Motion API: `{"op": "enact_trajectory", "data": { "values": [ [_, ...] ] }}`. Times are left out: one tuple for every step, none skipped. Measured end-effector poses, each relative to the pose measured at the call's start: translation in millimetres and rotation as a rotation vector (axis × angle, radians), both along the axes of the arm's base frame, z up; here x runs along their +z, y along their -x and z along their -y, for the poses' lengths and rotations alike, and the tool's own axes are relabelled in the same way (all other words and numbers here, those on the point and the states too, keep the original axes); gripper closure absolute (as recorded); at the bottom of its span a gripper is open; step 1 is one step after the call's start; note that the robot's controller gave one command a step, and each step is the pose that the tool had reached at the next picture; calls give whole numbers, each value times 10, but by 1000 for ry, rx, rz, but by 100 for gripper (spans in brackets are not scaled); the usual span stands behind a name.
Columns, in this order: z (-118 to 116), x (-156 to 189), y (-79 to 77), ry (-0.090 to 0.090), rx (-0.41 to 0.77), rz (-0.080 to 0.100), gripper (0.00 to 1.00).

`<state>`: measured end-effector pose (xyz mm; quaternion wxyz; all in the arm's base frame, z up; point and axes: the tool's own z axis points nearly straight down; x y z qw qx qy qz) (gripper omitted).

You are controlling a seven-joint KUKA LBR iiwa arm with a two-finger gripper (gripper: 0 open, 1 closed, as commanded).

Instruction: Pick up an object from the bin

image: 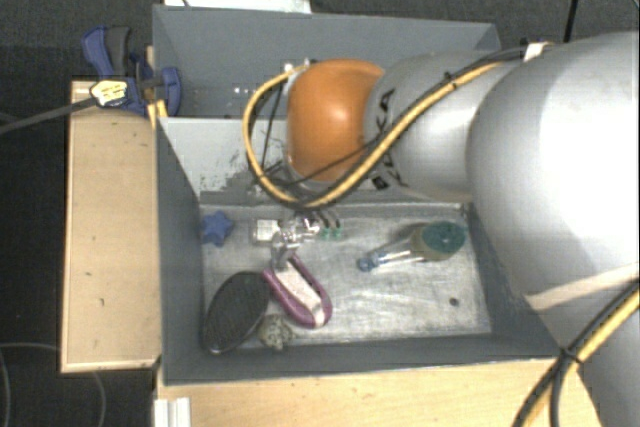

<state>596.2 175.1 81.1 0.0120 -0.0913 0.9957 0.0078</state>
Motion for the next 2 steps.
{"op": "enact_trajectory", "data": {
  "values": [
    [54,-73,43,13,0,-14,100],
    [-132,1245,22,14,58,-10,100]
  ]
}}
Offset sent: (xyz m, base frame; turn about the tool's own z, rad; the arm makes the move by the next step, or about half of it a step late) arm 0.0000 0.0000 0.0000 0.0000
